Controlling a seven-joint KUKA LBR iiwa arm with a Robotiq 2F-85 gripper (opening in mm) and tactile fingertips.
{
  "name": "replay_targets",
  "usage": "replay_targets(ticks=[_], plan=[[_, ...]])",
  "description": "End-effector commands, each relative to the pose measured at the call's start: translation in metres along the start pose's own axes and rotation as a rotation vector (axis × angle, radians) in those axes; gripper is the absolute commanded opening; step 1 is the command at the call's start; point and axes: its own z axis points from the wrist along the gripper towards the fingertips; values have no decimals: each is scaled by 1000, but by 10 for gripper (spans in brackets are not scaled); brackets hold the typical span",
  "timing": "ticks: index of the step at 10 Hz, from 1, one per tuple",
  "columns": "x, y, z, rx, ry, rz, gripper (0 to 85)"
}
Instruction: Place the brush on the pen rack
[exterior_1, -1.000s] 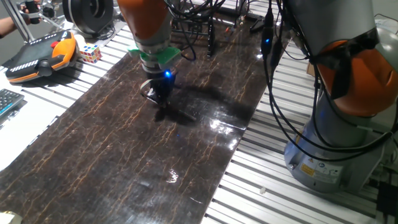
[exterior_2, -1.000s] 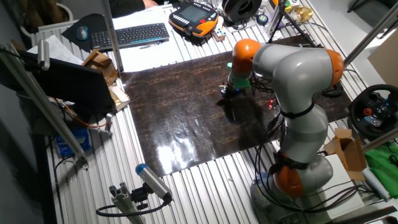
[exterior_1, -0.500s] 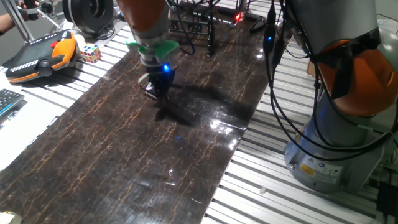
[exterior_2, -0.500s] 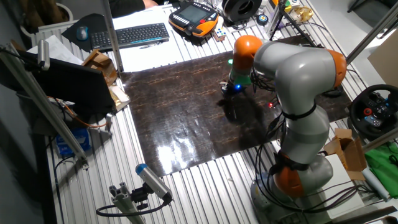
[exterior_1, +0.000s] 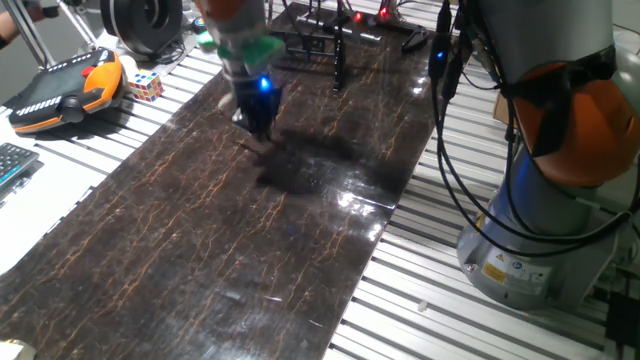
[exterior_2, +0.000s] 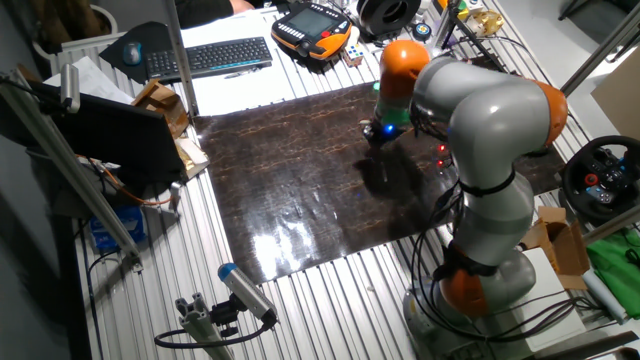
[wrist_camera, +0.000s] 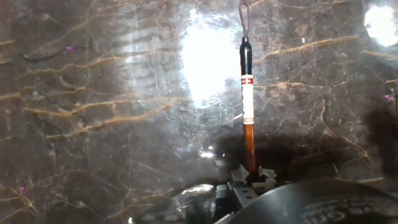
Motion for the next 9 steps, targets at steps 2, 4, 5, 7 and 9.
replay_targets(ticks=[2,4,5,7,9], plan=[[-2,-9,-18,9,0,19,10],[-1,-17,-30,20,10,64,10],[-3,-23,-37,24,23,83,10],[-7,-38,-52,25,51,133,10],[-15,-53,-64,29,70,167,10]])
